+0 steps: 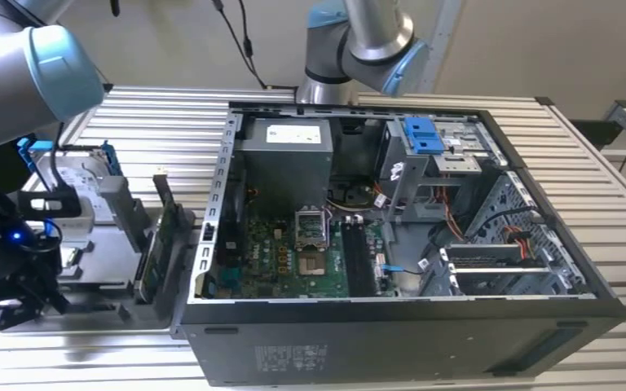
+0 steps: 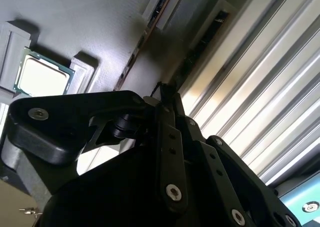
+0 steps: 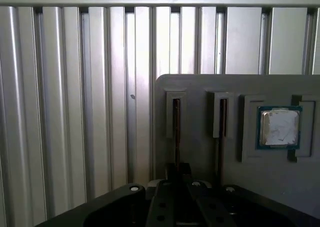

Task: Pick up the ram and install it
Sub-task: 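Pick up the ram and move it above insertion slot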

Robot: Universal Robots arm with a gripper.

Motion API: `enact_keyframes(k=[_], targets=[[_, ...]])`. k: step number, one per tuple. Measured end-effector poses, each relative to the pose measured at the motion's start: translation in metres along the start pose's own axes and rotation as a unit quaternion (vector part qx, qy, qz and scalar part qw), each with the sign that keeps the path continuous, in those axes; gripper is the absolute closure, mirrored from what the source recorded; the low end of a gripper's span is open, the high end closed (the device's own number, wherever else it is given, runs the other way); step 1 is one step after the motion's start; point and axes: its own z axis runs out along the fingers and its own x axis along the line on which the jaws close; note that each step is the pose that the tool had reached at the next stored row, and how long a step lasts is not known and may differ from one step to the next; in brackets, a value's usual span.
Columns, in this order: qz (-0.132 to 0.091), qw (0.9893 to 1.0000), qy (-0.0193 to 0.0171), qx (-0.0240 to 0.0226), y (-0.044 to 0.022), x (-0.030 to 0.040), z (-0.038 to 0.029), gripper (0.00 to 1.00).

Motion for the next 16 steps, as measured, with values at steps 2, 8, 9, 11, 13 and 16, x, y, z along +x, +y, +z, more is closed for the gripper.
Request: enact_keyframes(k=[2,8,9,11,13,16], targets=[[0.0,1.0,0.0,0.0,-0.0001,0.0,-0.0019,0.86],[0.0,1.0,0.0,0.0,-0.0004,0.0,-0.0082,0.86],[0.0,1.0,0.0,0.0,-0.0004,-0.0001,-0.009,0.86],[0.0,1.0,0.0,0.0,-0.0004,-0.0001,-0.0106,0.86],[0.0,1.0,0.0,0.0,-0.0005,-0.0001,-0.0122,0.86],[0.0,1.0,0.0,0.0,-0.0006,-0.0001,-0.0142,0.86]])
